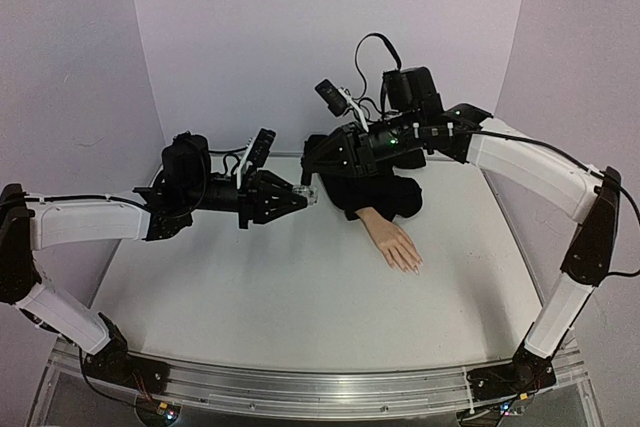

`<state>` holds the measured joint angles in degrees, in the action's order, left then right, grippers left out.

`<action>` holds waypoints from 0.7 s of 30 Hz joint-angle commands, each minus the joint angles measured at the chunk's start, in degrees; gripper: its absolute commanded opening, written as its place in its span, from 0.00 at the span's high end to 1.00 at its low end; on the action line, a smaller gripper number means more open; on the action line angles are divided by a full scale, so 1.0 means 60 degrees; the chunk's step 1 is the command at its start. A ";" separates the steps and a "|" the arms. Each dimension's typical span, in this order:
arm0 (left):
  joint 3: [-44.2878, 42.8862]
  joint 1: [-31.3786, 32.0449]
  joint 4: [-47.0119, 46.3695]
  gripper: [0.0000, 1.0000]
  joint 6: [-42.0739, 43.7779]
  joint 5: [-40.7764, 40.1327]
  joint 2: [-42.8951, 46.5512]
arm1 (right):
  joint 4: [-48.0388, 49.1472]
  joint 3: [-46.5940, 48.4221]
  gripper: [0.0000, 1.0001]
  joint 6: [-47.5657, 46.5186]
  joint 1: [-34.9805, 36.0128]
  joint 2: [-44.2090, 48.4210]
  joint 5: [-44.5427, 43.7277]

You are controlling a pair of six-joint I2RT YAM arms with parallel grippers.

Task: Paint the nails

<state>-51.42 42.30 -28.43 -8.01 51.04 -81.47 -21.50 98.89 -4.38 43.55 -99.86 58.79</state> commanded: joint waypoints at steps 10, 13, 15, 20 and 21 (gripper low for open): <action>-0.0831 -0.0283 0.0404 1.00 0.0326 -0.0185 0.0460 | 0.0123 0.0055 1.00 0.0050 0.0061 -0.0437 0.0416; -0.0760 -0.0430 -0.0229 1.00 -0.0314 -0.0298 0.0501 | 0.0163 -0.0272 1.00 -0.0113 0.0082 -0.0389 -0.0143; -0.0748 -0.0505 -0.0457 1.00 -0.0669 -0.0545 0.0523 | 0.0341 -0.0542 1.00 -0.0125 0.0119 -0.0299 -0.0495; -0.0492 -0.0608 -0.1241 1.00 -0.1239 -0.1157 0.0602 | 0.1612 -0.1345 1.00 0.0616 0.0261 -0.0199 -0.1120; -0.0490 -0.0610 -0.1257 1.00 -0.1223 -0.1286 0.0612 | 0.1622 -0.1358 1.00 0.0642 0.0292 -0.0260 -0.1192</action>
<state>-52.20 39.79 -23.48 -12.04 48.77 -81.36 -11.20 94.04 -2.91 43.46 -100.74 54.88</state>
